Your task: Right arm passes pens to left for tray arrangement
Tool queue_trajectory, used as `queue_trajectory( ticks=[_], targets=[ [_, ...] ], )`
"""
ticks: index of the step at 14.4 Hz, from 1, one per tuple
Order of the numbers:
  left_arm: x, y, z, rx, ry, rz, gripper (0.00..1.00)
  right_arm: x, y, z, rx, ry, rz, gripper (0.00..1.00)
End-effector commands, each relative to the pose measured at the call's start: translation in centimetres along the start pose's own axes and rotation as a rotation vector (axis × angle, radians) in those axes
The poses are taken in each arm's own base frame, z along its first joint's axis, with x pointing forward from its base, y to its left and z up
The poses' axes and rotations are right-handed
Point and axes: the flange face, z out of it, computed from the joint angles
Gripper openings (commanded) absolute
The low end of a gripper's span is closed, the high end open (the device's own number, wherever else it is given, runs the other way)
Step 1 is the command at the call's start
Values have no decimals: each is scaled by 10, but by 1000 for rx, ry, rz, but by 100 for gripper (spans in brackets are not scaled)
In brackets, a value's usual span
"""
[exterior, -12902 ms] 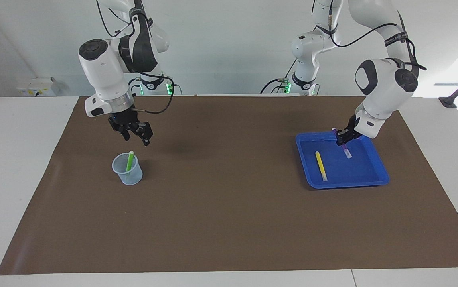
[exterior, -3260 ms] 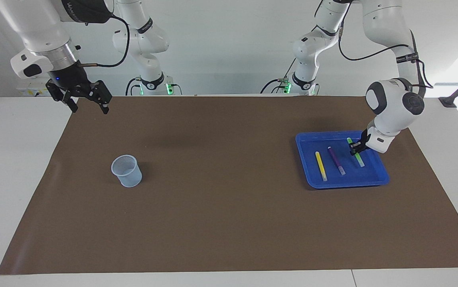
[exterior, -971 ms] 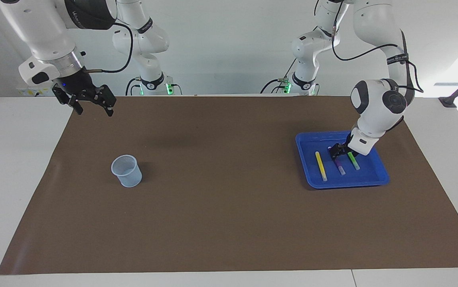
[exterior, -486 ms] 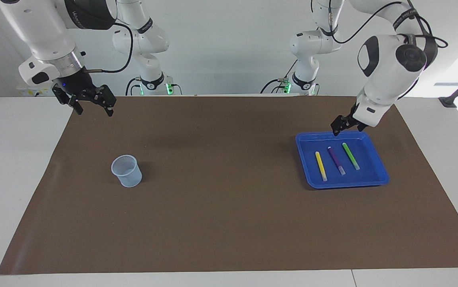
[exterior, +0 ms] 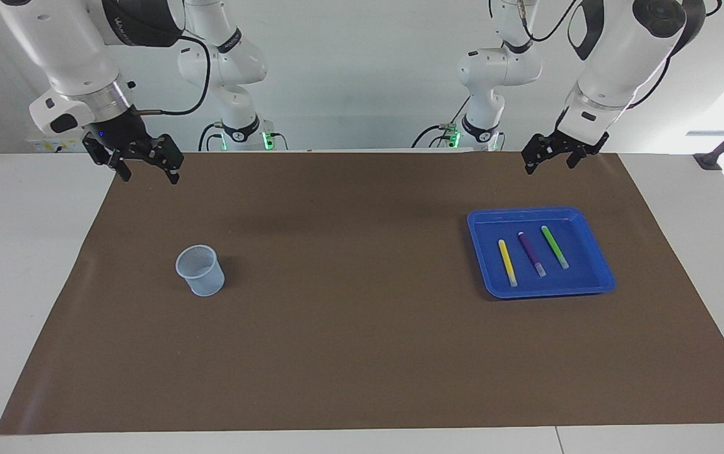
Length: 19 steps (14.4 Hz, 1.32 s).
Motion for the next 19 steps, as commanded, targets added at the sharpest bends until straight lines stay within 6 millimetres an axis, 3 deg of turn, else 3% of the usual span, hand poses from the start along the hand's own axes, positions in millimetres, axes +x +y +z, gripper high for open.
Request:
queue_trajectory(
  ticks=[1, 7, 19],
  targets=[
    [10, -1, -4, -25, 25, 2, 100, -6, 0, 0, -1, -4, 21, 100],
    [4, 4, -39, -15, -25, 21, 100, -6, 1, -1, 0, -3, 22, 100],
    [1, 1, -40, -38, -13, 16, 100, -6, 0, 0, -1, -6, 19, 100]
  ],
)
